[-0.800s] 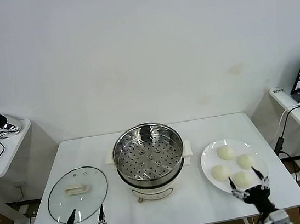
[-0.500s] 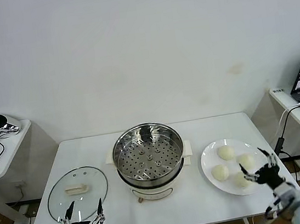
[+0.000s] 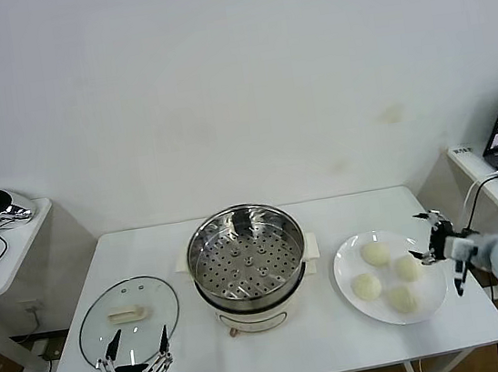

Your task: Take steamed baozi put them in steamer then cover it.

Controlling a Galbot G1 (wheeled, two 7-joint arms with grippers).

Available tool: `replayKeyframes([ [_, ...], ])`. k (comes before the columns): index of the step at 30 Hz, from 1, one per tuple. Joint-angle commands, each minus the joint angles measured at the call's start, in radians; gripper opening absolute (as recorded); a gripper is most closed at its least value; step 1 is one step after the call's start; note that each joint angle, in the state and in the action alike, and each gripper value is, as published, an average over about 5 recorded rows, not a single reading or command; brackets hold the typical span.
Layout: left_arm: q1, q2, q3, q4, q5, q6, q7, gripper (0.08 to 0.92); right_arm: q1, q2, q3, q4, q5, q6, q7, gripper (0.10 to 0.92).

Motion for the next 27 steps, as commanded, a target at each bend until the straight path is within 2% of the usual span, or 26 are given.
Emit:
replayKeyframes([
  [1, 0.000, 0.002, -0.003, -0.006, 0.008, 0.001, 0.000, 0.823, 0.396, -0.081, -0.379, -0.161, -0.029, 0.035, -0.205, 0.823],
  [7, 0.003, 0.002, -0.001, -0.015, 0.025, 0.002, 0.001, 0.823, 0.515, 0.005, -0.523, -0.262, -0.020, 0.100, -0.276, 0.823],
  [18, 0.005, 0.003, -0.009, -0.012, 0.039, -0.012, 0.013, 0.823, 0.511, 0.213, -0.544, -0.443, -0.056, 0.121, -0.260, 0.823],
  [27, 0.004, 0.007, -0.014, -0.004, 0.049, -0.020, 0.014, 0.823, 0.533, 0.297, -0.554, -0.516, -0.060, 0.110, -0.247, 0.823],
])
